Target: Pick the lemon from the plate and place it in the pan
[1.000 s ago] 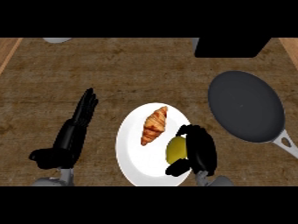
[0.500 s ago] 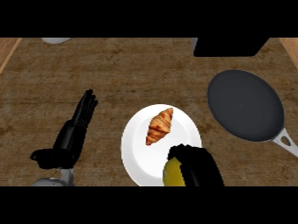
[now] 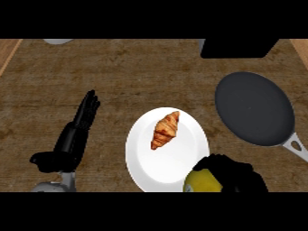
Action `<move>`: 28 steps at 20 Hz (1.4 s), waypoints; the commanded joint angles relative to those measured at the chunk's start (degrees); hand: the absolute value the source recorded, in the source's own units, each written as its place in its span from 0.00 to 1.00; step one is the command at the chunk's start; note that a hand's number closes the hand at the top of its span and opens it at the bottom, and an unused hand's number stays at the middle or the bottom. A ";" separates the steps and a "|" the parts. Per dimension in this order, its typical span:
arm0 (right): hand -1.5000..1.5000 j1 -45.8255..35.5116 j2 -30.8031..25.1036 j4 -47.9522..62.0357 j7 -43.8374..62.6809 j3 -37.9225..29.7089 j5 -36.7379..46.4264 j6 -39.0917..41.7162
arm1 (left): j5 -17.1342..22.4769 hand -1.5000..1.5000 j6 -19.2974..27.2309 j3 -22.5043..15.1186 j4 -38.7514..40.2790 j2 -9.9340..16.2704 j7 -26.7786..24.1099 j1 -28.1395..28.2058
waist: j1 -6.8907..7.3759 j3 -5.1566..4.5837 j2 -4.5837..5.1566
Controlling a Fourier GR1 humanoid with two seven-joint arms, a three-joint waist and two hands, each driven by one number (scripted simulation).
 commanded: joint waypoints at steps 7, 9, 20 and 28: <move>1.00 -3.31 1.22 4.75 -5.26 -19.76 -18.69 -4.93 | -0.35 0.50 -0.69 -1.37 -6.02 -0.19 3.29 3.01 | 0.82 0.05 0.13; 1.00 -5.46 0.24 14.76 -12.07 -24.76 -22.06 -8.58 | -1.79 0.50 -0.04 -1.20 1.27 -2.09 -2.52 0.67 | 0.73 0.06 0.32; 1.00 -23.58 -1.48 43.62 -29.67 -41.60 -27.29 -20.06 | -0.40 0.50 -2.38 0.24 -2.45 -0.04 0.29 1.53 | 1.38 0.08 0.31; 1.00 -38.37 -3.78 73.36 -51.30 -52.14 -38.44 -22.53 | -0.08 0.50 -3.61 2.19 1.41 0.18 -1.01 -1.18 | 1.68 0.09 0.53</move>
